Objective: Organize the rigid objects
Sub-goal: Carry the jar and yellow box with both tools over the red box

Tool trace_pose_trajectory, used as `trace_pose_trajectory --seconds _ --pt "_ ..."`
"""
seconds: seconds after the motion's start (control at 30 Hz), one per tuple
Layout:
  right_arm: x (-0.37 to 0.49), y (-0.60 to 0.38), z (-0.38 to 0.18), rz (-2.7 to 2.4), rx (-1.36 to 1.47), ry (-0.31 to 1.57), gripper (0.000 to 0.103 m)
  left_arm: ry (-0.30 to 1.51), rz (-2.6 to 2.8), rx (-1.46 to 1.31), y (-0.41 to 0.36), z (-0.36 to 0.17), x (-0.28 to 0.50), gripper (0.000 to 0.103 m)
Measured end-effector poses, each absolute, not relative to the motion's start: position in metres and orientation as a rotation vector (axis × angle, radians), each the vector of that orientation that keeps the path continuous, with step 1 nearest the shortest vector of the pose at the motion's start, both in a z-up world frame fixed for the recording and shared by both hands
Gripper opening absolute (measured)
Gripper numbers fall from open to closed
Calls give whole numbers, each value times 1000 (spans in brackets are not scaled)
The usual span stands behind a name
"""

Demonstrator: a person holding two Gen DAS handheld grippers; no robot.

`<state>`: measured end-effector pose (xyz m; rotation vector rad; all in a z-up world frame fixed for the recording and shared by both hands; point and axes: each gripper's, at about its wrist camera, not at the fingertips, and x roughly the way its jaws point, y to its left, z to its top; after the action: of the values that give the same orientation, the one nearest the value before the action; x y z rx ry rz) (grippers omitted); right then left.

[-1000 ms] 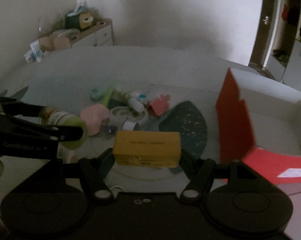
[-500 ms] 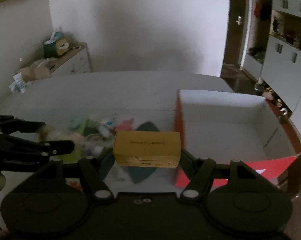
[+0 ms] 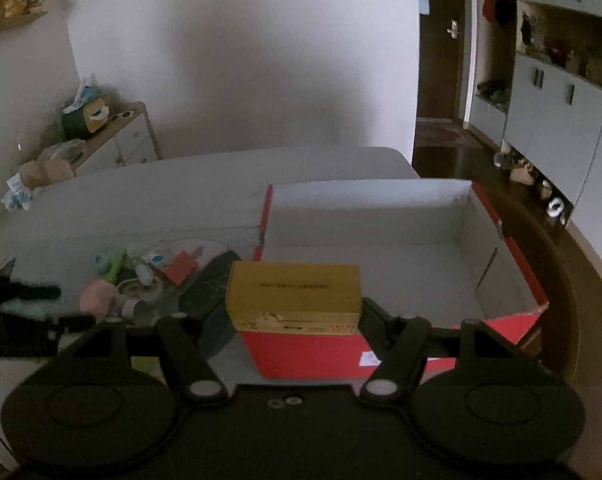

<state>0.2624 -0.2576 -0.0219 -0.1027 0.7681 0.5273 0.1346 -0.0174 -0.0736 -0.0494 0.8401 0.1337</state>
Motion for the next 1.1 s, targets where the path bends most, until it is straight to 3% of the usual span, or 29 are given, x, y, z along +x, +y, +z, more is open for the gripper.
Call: trace_pose_trajectory --seconds 0.1,0.23,1.1 --pt "263 -263 -25 529 -101 783 69 871 149 -60 -15 -91 132 74" --pt "263 -267 -31 523 -95 808 69 883 142 -115 -6 -108 129 82" --pt "248 -268 -35 473 -91 827 69 865 33 42 -10 -152 153 87"
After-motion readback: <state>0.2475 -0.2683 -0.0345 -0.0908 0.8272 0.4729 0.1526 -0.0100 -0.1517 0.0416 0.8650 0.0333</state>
